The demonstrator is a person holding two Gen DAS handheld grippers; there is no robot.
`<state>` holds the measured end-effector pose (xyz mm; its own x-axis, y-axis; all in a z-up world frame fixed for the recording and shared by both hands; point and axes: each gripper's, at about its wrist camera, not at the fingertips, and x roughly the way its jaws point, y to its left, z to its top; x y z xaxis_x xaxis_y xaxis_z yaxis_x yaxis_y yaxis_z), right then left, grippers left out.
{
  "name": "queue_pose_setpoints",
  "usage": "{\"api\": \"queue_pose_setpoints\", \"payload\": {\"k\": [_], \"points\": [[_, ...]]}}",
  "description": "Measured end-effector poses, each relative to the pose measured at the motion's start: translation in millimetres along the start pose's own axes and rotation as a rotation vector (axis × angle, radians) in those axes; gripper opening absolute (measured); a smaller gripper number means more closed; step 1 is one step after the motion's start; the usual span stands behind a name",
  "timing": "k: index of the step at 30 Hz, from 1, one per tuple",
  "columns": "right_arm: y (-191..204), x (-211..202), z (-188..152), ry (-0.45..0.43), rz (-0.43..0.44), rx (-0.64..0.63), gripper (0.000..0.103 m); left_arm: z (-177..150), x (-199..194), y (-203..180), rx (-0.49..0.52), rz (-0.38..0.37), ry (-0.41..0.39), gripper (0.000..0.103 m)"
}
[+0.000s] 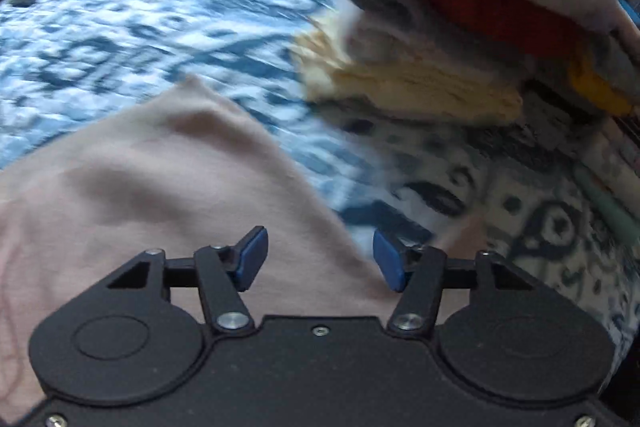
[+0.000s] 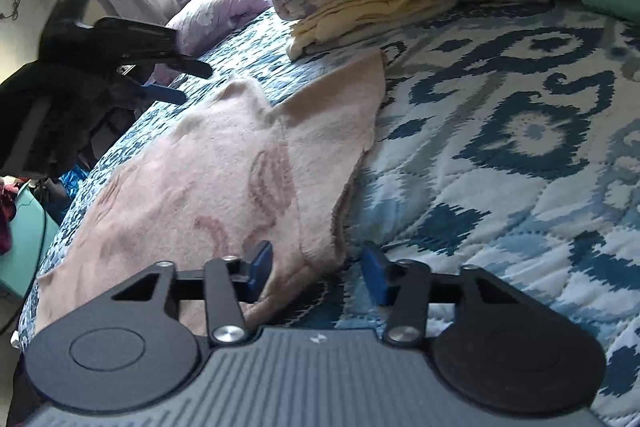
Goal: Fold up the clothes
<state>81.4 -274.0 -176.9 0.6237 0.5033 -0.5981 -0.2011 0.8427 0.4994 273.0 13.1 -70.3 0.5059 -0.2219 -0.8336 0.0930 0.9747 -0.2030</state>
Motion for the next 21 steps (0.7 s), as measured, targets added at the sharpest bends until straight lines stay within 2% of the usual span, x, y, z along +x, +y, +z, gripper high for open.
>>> {"api": "queue_pose_setpoints", "payload": {"k": [4, 6, 9, 10, 14, 16, 18, 21], "points": [[-1, 0, -1, 0.006, 0.002, -0.014, 0.046, -24, -1, -44, 0.139, -0.104, 0.065, 0.057], [3, -2, -4, 0.003, 0.007, -0.043, 0.05, -41, -4, -66, 0.223, -0.141, 0.094, 0.057], [10, 0, -11, 0.005, 0.049, -0.064, 0.05, -61, -8, -92, 0.315, -0.156, 0.113, 0.057], [9, 2, -11, -0.001, 0.047, -0.033, 0.05, -65, -9, -98, 0.335, -0.151, 0.114, 0.057], [8, 9, -11, -0.026, 0.038, 0.094, 0.048, -63, -11, -91, 0.303, -0.114, 0.109, 0.06], [5, 9, -9, -0.034, 0.039, 0.168, 0.046, -56, -10, -79, 0.273, -0.066, 0.087, 0.061], [5, 10, -7, -0.048, 0.023, 0.178, 0.035, -43, -5, -53, 0.192, 0.004, 0.061, 0.06], [5, 13, -4, -0.068, -0.001, 0.194, 0.025, -20, 8, -15, 0.045, 0.039, 0.059, 0.06]]}}
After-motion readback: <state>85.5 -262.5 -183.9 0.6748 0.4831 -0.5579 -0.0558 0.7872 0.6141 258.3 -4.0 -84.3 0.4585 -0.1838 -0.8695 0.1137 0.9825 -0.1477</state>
